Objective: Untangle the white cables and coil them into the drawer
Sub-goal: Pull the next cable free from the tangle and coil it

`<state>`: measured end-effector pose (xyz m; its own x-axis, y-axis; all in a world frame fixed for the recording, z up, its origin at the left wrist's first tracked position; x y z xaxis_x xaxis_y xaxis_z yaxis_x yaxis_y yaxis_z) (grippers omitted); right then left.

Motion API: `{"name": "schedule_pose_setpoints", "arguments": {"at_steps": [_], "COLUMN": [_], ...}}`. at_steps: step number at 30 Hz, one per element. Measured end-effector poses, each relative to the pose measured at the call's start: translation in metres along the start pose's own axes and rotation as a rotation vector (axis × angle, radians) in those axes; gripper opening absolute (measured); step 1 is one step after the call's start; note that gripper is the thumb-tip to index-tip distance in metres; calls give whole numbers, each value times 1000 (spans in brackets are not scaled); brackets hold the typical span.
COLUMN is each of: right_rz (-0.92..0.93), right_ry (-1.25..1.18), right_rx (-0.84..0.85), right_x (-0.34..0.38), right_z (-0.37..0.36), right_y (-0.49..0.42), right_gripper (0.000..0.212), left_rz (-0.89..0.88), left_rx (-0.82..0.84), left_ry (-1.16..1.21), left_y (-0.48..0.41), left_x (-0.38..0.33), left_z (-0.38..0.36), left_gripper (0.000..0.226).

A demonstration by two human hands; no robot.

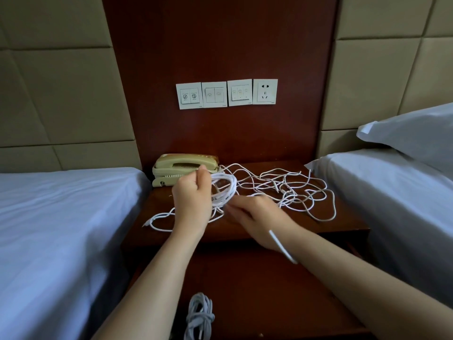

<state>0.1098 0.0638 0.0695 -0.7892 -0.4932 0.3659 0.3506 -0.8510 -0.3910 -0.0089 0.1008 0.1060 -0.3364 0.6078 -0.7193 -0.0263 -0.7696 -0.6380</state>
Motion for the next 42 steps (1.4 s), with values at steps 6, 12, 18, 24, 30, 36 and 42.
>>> {"name": "schedule_pose_setpoints", "arguments": {"at_steps": [6,12,18,24,30,36,42], "right_rz": [159,66,-43,-96,-102,82,157], "right_ry": [209,131,-44,-258,-178,63,144], "right_rx": [-98,-211,-117,-154,-44,75,-3], "right_x": [43,19,-9,-28,-24,18,38], "right_z": [10,41,49,61,31,8,19], "right_y": [4,4,0,5,4,5,6], "right_gripper": [28,30,39,41,32,28,34], "left_rz": [-45,-78,-6,94,132,52,-29], "left_rx": [34,259,585,697,451,139,106], "left_ry": [-211,-360,-72,332,433,8,-281], "left_y": [-6,-5,13,29,17,4,2], "left_x": [0,-1,-2,-20,-10,-1,-9], "left_z": [1,-23,-55,-66,-49,-15,-7], "left_gripper": [54,49,46,46,50,54,53]}}
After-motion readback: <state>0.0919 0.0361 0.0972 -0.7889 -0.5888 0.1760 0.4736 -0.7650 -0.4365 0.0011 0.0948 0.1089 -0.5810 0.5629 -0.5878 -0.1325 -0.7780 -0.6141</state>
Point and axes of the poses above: each hand's wrist, its own y-axis away from the middle knuckle, its own z-axis out of the back of the hand, x = y × z, the point moved 9 cm from there along -y, towards the middle knuckle, and after that the axes turned 8 degrees about x, right-handed, at the moved point
